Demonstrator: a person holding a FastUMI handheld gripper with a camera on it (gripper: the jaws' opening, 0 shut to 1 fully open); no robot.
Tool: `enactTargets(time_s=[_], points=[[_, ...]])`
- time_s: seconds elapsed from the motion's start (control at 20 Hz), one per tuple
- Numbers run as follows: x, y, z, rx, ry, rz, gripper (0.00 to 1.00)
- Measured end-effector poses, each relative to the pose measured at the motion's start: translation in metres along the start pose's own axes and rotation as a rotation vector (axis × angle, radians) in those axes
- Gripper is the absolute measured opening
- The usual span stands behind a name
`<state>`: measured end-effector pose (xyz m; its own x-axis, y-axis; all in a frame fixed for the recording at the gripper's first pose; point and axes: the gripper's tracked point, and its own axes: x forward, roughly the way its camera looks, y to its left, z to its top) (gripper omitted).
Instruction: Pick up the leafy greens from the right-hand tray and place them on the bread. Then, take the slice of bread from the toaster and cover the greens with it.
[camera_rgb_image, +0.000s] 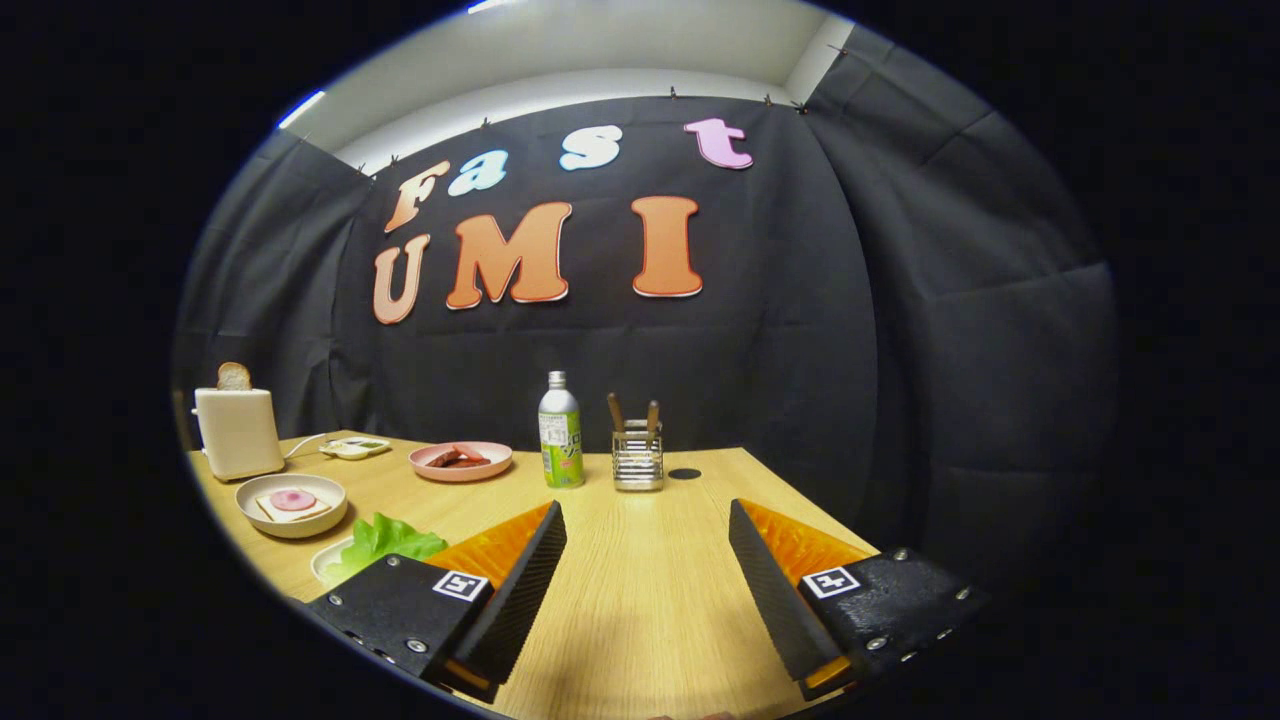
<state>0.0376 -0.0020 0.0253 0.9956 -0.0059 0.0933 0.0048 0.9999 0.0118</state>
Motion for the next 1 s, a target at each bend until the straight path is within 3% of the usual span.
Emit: enactTargets(time_s=[0.1,0.25,0.4,0.6,1.0], points=[[0.015,-0.010,0.021,0.016,-0.073,-0.028,0.98],[0.034,-0.042,0.044,-0.111,-0.080,-0.173,0.98],[0.020,-0.023,0.084,-0.152,-0.067,-0.193,0.98],[-0.006,0.025,0.129,-0.153,-0.066,-0.176,0.98],[-0.040,0.136,0.185,-0.153,-0.095,-0.062,0.99]])
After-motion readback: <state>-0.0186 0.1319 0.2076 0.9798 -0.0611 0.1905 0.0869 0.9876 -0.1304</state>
